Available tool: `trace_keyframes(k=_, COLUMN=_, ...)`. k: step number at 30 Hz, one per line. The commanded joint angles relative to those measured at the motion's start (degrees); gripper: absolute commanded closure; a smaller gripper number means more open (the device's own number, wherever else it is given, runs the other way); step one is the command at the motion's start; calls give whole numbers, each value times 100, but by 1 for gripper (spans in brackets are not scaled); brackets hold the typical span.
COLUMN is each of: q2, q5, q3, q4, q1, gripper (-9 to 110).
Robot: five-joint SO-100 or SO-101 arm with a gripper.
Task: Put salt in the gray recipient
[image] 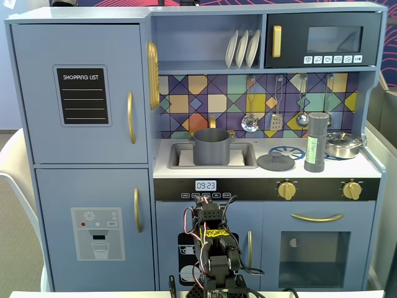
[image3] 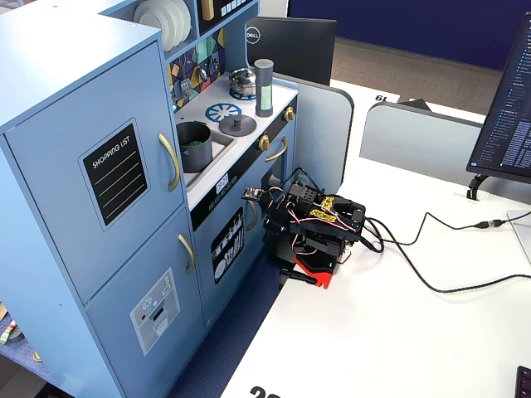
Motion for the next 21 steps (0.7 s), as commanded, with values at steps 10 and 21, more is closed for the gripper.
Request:
trace_keyframes(k=10, q2=35, q5=35, q3=-44, q4=9, q1=176, gripper=101)
trace_keyframes(k=21, q2=-1020, q5=-352, q3=-1749, q4=-44, q1=1125, gripper=101)
